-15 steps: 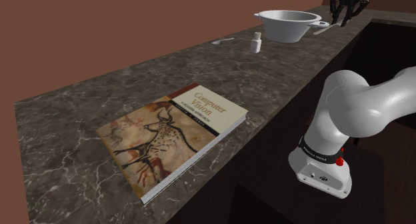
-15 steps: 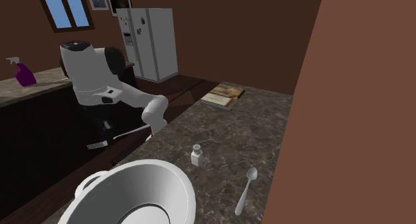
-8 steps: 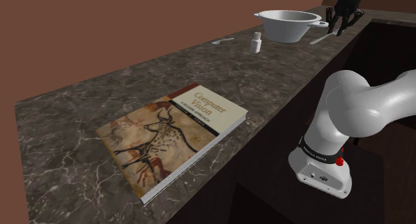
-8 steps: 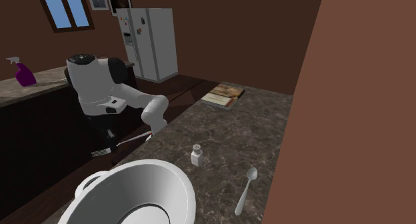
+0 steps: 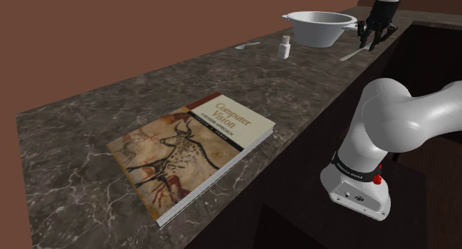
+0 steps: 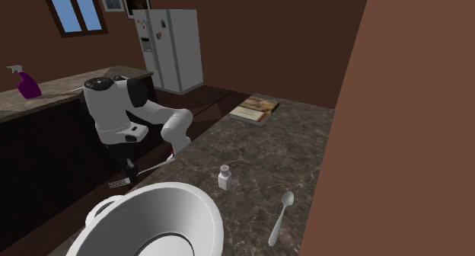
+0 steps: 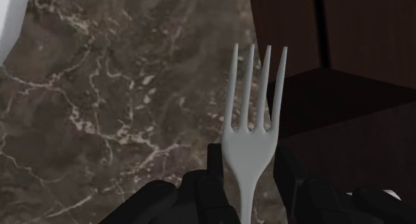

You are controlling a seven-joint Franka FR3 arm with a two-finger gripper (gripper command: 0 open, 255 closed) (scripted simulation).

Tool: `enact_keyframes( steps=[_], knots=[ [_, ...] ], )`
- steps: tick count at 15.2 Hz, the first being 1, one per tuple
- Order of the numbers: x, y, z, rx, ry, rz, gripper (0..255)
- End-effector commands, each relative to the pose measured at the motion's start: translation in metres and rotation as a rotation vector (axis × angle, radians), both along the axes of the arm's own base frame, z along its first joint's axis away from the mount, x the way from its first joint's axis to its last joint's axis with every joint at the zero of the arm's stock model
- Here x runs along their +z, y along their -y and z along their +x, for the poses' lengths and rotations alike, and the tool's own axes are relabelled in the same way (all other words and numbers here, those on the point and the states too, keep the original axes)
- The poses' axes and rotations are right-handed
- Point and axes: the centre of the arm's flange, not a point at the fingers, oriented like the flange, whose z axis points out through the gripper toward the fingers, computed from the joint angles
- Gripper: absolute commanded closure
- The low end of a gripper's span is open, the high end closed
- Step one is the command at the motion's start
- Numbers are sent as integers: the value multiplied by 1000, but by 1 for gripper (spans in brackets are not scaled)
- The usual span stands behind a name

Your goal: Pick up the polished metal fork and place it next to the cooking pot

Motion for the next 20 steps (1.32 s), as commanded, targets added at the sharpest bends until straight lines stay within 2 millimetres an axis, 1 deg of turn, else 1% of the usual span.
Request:
enact_keyframes(
  steps=[1,9,16,17,20],
  knots=[
    [-10,0,0,0,0,0,255],
    [-51,0,0,0,0,0,255],
    [-51,0,0,0,0,0,255],
    [-51,0,0,0,0,0,0],
    [-51,0,0,0,0,0,0]
  ],
)
